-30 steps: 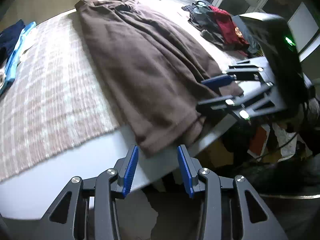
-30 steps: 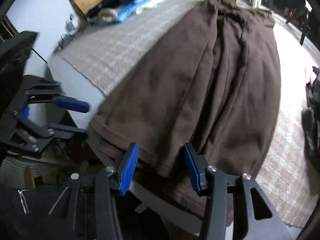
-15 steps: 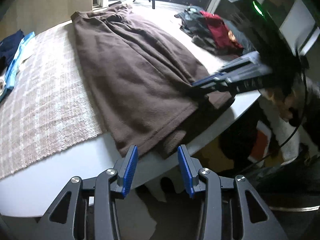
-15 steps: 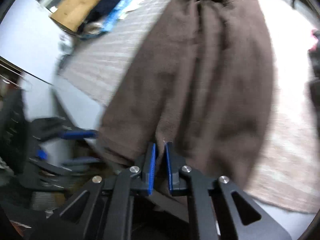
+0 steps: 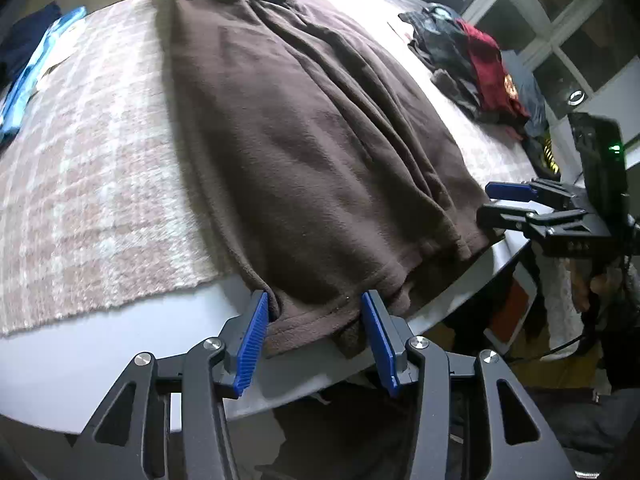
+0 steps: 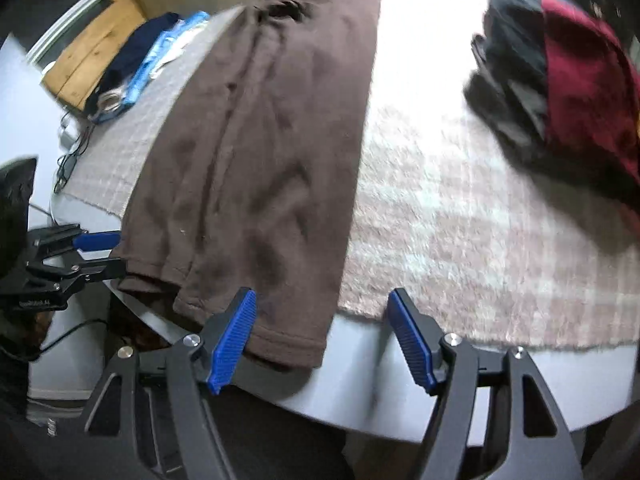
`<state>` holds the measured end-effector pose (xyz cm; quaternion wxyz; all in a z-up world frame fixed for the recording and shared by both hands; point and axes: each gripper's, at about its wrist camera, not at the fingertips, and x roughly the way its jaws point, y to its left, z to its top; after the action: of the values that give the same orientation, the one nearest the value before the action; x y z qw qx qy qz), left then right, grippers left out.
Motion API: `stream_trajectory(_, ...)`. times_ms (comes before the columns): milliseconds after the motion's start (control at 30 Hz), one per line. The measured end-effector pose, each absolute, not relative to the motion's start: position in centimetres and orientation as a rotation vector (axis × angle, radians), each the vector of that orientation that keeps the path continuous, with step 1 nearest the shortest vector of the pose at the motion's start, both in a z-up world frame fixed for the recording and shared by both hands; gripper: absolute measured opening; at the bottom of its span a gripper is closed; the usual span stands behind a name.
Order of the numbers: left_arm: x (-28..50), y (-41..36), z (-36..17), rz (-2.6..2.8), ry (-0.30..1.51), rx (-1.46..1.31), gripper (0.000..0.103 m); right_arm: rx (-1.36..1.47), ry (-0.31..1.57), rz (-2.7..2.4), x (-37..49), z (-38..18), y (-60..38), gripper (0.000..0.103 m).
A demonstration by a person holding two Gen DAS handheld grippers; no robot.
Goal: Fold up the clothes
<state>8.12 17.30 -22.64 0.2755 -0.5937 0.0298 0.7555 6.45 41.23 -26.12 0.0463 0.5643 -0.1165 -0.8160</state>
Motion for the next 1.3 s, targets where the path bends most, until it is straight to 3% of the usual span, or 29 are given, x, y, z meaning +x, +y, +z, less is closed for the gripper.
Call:
stream_trajectory(67,8.2,17.6,-22.6,2.023,0.093,-1.589,0.045,1.712,-0.270,-2.498,6.4,-26.2,40.3,0.066)
stream_trajectory(100,8.2,17.6,-22.6,2.017,0.098,-1.583,0.044,1.711,-0.234,-2.493,6.4,-26.2,39.8,0.060)
stream_trajectory(133,8.3,17.7,-22.6,2.014,0.105,-1.577,0.041,1.701,-0.208,-2.480,6.3,-26.3,39.4,0.055)
stream_trajectory(167,8.2,17.7,-22.6,2.008,0.107,-1.569,0.037,1.688,-0.185,-2.463,6.3,-26.3,39.0,0.041)
stream_trajectory(200,8.2,17.7,-22.6,1.996,0.105,-1.560,0.029,1.677,-0.172,-2.451,6.2,-26.3,38.8,0.034)
stream_trajectory(267,7.9,17.7,-22.6,1.970,0.094,-1.539,0.019,1.681,-0.175,-2.429,6.0,-26.2,38.5,0.028)
stream_trajectory(333,7.7,17.3,-22.3,1.942,0.080,-1.522,0.014,1.673,-0.315,-2.400,5.6,-26.0,39.3,0.015)
stream_trajectory(400,7.2,16.5,-21.4,1.907,0.024,-1.504,0.012,1.632,-0.525,-2.357,5.3,-25.7,40.8,0.012)
stream_trajectory(500,5.4,15.1,-19.2,1.881,-0.084,-1.447,0.009,1.539,-0.770,-2.314,5.1,-24.3,42.8,0.011)
stream_trajectory(633,0.5,14.2,-16.3,1.939,-0.083,-1.370,0.008,1.349,-1.000,-2.312,3.2,-21.1,44.8,0.011)
stream_trajectory(800,-5.7,13.2,-13.2,2.012,-0.073,-1.281,0.008,1.249,-0.996,-2.380,-3.9,-18.4,47.0,0.011)
stream_trajectory(967,-13.7,14.3,-15.8,2.094,0.038,-1.325,0.009,1.344,-0.949,-2.435,-12.4,-20.2,49.0,0.011)
stream_trajectory(1033,-17.0,14.8,-18.1,2.091,0.035,-1.394,0.014,1.433,-0.939,-2.443,-15.3,-22.5,50.6,0.011)
stream_trajectory(1100,-19.7,15.2,-20.1,2.104,0.014,-1.491,0.022,1.595,-1.022,-2.395,-17.1,-24.7,52.5,0.013)
stream_trajectory(1200,-21.1,14.1,-19.9,2.117,-0.056,-1.499,0.024,1.702,-1.166,-2.314,-17.5,-26.0,54.6,0.014)
stream_trajectory(1267,-20.7,13.2,-18.6,2.115,-0.075,-1.451,0.028,1.601,-1.225,-2.296,-16.6,-24.9,55.4,0.022)
stream_trajectory(1300,-20.3,12.9,-17.9,2.111,-0.073,-1.425,0.034,1.558,-1.253,-2.274,-16.2,-24.2,55.7,0.035)
